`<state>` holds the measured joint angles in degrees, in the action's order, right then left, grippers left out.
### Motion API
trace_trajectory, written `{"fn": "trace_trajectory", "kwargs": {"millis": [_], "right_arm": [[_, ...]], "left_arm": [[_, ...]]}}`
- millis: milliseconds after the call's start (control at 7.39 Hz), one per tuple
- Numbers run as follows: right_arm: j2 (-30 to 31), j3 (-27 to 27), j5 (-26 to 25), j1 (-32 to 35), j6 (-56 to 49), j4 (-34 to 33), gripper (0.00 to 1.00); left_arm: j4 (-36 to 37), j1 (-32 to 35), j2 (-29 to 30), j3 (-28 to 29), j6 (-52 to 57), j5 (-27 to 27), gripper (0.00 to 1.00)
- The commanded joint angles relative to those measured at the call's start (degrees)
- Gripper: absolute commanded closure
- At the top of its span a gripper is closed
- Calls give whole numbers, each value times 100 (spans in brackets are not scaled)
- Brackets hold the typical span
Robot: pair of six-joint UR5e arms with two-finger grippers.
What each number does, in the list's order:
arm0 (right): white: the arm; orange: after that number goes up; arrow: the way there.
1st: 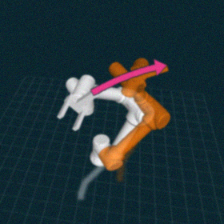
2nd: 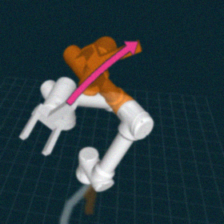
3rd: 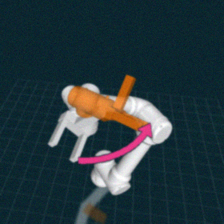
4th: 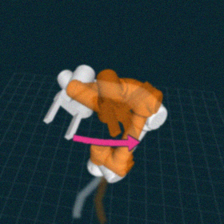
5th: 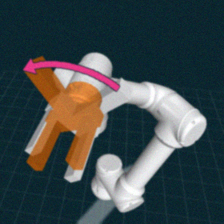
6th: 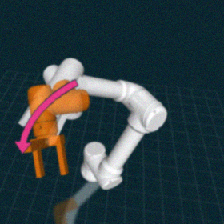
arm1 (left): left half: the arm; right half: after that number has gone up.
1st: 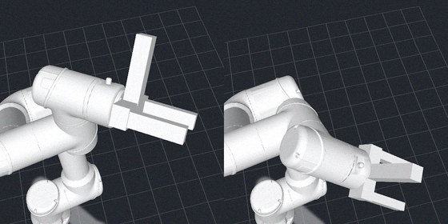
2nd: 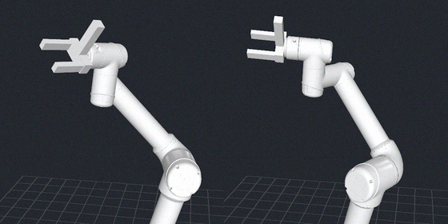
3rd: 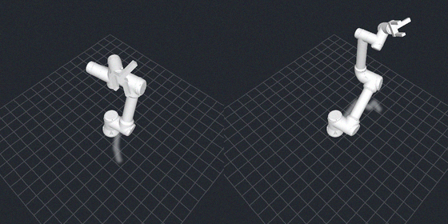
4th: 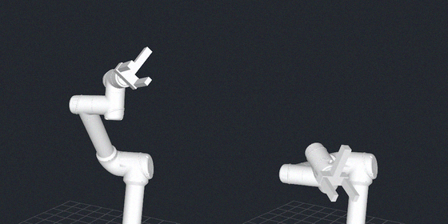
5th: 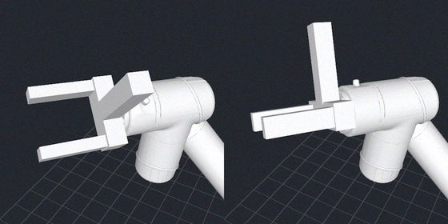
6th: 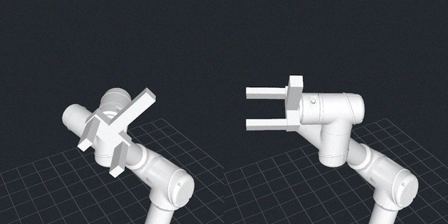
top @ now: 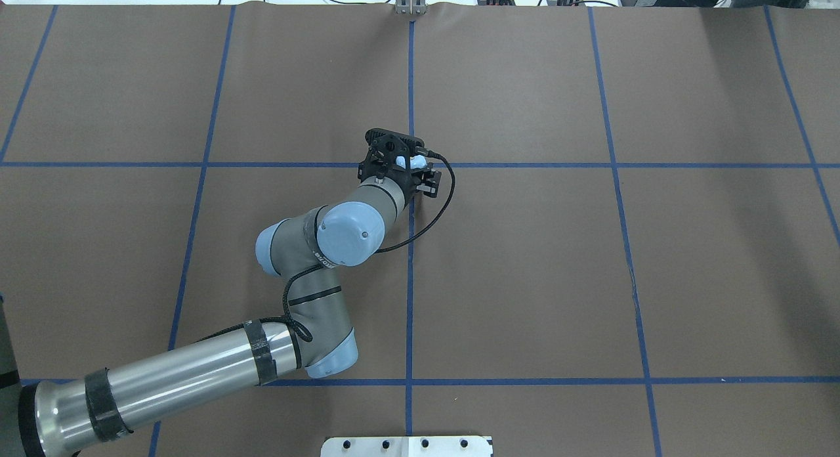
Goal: Place and press bell with both arms
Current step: 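Lower the bell onto the table centre and open the left gripper, then withdraw the left arm away from the bell while the right arm reaches toward it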
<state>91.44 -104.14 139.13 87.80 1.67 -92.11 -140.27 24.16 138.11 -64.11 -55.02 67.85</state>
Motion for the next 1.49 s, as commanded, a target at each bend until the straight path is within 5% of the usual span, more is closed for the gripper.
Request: {"fn": "trace_trajectory", "kwargs": {"millis": [0,541,812,1353], "right_arm": [[-3,-1,0,0,0,0,1],[-47,-45,9,0,0,-9,1],[-336,16,-52,-113,26,-53,1],[-2187,385,-693,-1919,3322,-61,1]], "left_arm": [[0,-17,-3,-5,-18,-18,0],[35,105,40,-259,8,44,0],[549,569,41,-373,18,769,0],[2350,1826,-178,-1057,586,2545,0]]}}
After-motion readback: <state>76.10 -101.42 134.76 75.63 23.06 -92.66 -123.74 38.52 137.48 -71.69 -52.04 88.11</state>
